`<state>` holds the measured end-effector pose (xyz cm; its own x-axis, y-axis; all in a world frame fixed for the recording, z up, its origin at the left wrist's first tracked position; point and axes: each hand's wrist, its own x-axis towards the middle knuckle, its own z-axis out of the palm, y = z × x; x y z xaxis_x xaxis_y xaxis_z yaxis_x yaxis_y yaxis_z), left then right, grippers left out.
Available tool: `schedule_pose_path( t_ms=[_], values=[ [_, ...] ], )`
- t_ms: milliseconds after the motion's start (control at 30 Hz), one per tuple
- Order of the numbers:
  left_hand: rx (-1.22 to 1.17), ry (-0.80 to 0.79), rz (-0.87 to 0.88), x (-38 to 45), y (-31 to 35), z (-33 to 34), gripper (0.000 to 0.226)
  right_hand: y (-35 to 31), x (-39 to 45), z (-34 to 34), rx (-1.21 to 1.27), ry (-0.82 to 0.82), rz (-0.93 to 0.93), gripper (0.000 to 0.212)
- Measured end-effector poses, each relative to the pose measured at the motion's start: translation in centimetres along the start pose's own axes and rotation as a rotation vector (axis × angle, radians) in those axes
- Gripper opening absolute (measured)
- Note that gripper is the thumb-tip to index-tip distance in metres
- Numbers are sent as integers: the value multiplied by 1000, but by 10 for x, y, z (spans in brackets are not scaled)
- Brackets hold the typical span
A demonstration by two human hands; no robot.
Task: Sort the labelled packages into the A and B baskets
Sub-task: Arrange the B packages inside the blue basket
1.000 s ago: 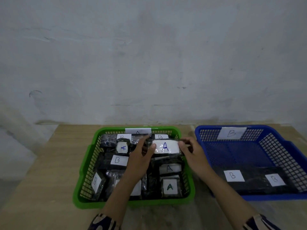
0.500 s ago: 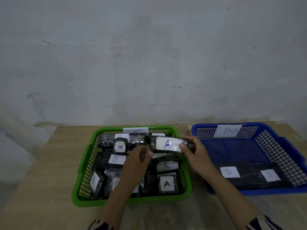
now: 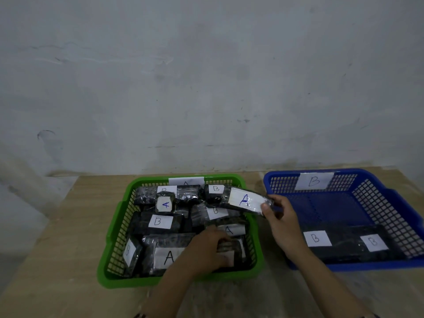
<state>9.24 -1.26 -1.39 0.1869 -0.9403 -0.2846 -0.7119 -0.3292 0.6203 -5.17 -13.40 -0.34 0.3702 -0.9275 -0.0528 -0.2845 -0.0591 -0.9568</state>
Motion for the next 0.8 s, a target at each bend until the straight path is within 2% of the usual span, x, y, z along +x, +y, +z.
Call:
schedule_pose_path(
  t_ms=[200,367,600,800],
  values=[
    [-371,369,-51,-4,-3,-27,23,0,7,1,93,85,54,30],
    [-275,568,-53,1,-15,-45,8,-4,11,8,105,89,40,30],
    [-267,862,-122,7,-29,-62,20,-5,19,22,-8,4,-30,29],
    [-303,815,-124,5,-38,-59,18,-4,23,29,-34,-32,-37,29]
  ],
)
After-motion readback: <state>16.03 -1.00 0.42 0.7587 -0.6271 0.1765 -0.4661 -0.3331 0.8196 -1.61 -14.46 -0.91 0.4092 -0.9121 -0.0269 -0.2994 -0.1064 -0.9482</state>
